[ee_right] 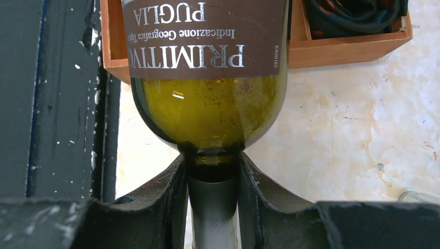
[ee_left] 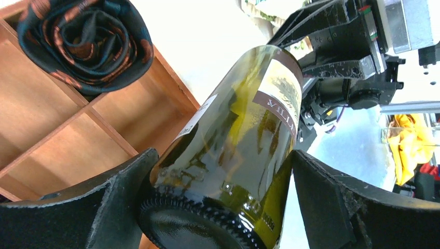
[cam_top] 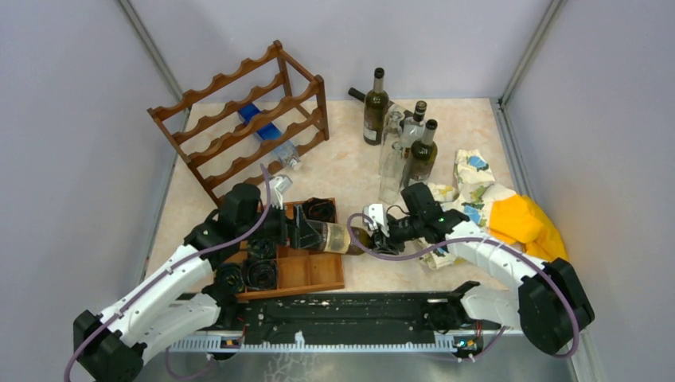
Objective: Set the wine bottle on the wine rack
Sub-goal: Pick up the wine bottle from the center of the board.
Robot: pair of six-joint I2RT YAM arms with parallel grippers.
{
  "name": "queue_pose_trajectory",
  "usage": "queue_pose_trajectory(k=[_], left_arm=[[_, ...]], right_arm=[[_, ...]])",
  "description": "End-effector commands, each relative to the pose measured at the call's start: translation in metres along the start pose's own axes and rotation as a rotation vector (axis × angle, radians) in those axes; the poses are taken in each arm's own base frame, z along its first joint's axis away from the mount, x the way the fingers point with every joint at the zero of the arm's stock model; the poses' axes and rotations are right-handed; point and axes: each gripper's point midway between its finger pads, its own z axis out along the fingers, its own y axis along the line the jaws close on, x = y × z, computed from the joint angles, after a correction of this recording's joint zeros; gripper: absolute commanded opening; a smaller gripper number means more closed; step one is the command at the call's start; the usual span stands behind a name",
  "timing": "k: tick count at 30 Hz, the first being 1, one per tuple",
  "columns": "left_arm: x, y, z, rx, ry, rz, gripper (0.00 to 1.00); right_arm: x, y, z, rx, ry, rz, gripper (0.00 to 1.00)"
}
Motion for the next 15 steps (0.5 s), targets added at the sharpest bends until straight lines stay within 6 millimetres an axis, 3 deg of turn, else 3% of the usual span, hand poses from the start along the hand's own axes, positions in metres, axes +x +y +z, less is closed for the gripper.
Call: queue_pose_trajectory(k=[1, 10, 15], left_arm=[[-0.037, 0.047, -0.016, -0.310, -0.167, -0.023, 0.99], [-0.034, 0.051, -0.014, -0.327, -0.157, -0.058, 0.99], [-0.030, 0.025, -0.002, -0.165, -0.124, -0.066, 0.98]], right_arm=[[-0.025, 0.006, -0.010, -0.012, -0.114, 0.017, 0.00], [-0.031, 0.011, -0.015, -0.012, -0.176, 0.110, 0.00], [-0.042, 0.020, -0.021, -0.056, -0.251, 0.153, 0.00]])
